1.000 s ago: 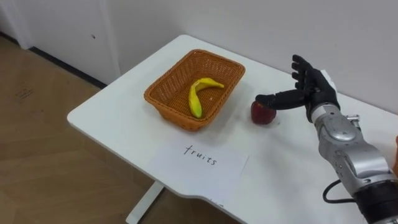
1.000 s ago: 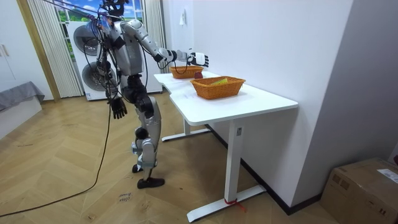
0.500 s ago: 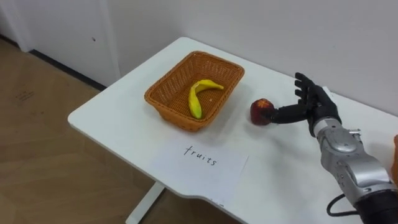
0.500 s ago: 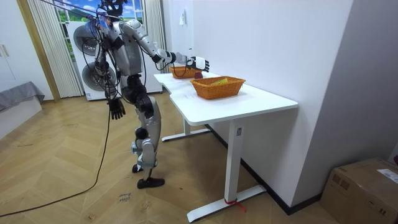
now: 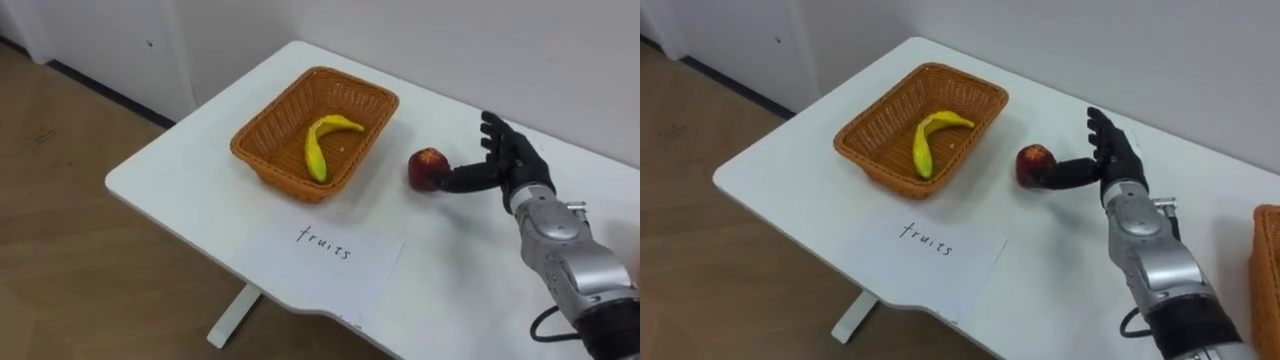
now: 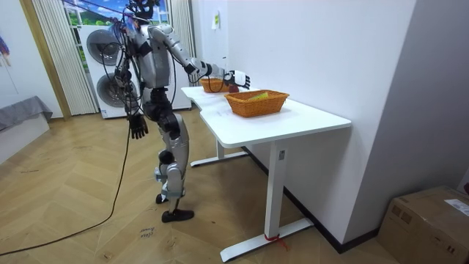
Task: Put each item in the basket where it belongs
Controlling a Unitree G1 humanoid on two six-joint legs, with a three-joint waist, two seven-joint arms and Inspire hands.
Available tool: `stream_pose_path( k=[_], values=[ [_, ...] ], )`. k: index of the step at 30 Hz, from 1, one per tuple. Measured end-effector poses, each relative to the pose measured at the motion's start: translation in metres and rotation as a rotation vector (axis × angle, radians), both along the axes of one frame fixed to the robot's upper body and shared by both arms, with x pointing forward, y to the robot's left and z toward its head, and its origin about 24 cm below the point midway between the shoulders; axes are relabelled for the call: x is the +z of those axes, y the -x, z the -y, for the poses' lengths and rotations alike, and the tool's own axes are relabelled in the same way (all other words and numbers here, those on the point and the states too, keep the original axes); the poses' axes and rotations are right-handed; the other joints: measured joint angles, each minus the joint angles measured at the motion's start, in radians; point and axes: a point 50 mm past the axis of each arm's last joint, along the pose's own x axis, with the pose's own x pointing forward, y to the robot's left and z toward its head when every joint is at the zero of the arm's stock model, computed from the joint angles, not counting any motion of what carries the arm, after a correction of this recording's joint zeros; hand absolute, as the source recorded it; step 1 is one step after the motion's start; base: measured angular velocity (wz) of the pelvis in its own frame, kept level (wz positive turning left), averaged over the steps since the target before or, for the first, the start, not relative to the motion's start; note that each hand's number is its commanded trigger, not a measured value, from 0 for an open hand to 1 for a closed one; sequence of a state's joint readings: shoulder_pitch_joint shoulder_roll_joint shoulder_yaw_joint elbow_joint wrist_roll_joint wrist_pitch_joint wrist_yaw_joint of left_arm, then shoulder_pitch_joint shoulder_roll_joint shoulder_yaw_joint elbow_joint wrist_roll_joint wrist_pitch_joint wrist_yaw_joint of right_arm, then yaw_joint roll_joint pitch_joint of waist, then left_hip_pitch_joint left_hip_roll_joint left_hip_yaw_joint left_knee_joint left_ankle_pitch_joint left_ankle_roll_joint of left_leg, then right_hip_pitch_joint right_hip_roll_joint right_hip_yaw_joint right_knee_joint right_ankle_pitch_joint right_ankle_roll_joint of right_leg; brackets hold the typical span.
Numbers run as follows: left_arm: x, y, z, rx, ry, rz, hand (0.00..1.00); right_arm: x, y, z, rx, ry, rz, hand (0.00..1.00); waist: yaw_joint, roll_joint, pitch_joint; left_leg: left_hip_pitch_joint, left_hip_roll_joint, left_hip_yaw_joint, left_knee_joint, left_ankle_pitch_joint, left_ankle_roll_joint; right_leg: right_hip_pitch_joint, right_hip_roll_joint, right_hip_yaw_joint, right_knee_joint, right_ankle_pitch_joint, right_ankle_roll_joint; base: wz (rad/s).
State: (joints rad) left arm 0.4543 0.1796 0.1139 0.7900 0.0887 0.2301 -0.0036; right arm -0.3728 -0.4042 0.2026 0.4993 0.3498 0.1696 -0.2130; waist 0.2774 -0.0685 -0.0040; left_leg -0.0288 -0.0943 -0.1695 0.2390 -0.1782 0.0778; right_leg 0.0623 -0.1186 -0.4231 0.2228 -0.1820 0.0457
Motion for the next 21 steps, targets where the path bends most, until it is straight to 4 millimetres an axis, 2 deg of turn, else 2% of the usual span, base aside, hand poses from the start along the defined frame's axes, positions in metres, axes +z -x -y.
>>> stream_pose_path(
  k=[5,8,12,21],
  values=[
    [0.0,-0.012,0.0,-0.013,-0.026,0.036,0.0,-0.004,-0.001,0.008,-0.029,0.013,-0.027,0.0,0.002,-0.007,0.0109,-0.036,0.0,0.0,0.002,0.001,0.001,-0.033,-0.002,-0.01,0.0,0.002,0.0,0.01],
    [-0.001,-0.016,0.002,-0.038,-0.026,0.045,0.0,-0.007,-0.002,0.011,-0.042,0.016,-0.043,0.0,0.003,-0.008,0.0128,-0.061,0.0,0.001,0.004,0.002,0.001,-0.058,-0.002,-0.009,0.002,0.002,-0.001,0.0],
    [-0.001,-0.021,0.003,-0.042,-0.022,0.056,0.0,0.001,-0.01,0.01,-0.034,0.016,-0.009,0.0,0.0,-0.012,0.0148,-0.084,0.003,0.009,0.005,0.002,0.0,-0.09,-0.001,0.001,0.007,0.004,-0.003,-0.07],
    [-0.004,-0.05,0.012,-0.121,0.002,0.103,0.0,0.018,-0.025,0.003,-0.007,0.036,0.038,0.0,0.009,-0.01,0.0189,-0.133,0.009,0.027,0.019,0.003,-0.001,-0.146,-0.001,0.008,0.021,0.01,-0.01,-0.06]
  ],
)
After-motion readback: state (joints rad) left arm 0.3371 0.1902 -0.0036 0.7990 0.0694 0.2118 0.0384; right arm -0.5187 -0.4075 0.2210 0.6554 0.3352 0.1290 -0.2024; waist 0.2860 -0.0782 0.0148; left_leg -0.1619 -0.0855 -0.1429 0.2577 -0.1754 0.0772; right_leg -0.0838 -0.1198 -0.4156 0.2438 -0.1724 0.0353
